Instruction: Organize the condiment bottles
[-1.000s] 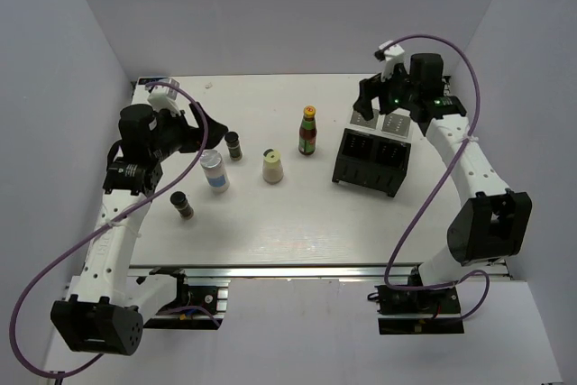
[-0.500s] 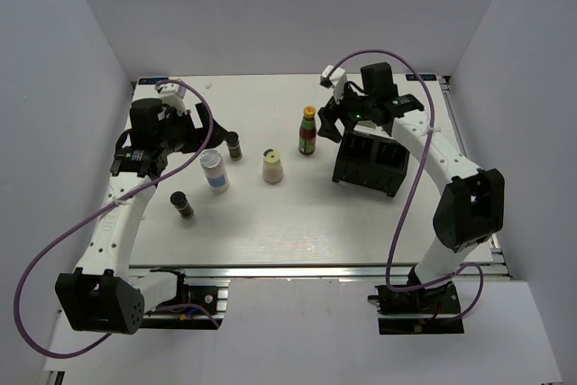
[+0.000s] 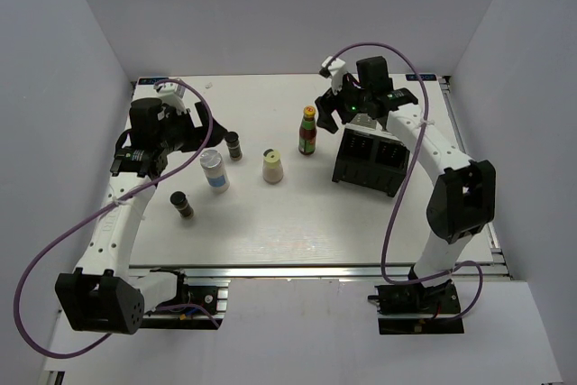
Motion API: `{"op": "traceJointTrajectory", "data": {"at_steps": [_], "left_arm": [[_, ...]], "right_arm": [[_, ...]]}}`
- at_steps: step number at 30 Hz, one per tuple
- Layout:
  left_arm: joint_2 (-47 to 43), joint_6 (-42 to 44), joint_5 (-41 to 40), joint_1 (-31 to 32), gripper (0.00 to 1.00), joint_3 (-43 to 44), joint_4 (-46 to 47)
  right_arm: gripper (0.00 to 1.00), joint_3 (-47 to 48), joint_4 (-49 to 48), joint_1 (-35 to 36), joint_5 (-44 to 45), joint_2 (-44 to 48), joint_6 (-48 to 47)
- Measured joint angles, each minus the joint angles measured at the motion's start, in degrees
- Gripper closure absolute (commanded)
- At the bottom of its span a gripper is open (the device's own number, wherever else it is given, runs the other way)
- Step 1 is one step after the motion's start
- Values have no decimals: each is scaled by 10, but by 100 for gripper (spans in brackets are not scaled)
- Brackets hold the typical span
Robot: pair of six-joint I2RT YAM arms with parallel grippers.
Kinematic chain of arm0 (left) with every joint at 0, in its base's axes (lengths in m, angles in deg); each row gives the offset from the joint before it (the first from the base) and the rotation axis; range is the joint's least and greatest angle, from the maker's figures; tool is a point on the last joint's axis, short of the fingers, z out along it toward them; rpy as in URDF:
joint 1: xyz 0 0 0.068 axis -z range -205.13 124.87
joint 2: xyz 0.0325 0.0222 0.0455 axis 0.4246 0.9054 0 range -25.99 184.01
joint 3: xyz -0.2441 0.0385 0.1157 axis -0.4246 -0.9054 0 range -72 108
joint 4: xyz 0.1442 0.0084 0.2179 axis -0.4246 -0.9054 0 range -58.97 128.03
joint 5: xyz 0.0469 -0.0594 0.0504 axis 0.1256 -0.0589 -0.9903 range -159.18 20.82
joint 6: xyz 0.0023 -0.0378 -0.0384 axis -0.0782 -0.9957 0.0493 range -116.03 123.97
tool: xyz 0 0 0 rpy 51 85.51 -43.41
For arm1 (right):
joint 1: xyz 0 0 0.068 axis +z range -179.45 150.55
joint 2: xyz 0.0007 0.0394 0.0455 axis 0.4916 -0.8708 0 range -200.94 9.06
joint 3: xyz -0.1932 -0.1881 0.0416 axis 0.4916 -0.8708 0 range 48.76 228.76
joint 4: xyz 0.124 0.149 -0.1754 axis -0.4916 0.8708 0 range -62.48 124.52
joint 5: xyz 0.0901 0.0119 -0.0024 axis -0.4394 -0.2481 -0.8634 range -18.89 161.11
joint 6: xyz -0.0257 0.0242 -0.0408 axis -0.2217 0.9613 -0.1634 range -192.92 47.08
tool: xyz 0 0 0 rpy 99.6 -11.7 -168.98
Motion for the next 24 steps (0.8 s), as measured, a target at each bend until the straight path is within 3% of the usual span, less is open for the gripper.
{"op": "traceJointTrajectory", "data": {"at_steps": [15, 24], "left_arm": [[25, 3, 0, 0, 2, 0, 4], [25, -6, 0, 0, 2, -1, 4]], "right_arm": [[17, 50, -3, 21, 6, -94, 27], [30, 95, -23, 30, -11, -124, 38]]}}
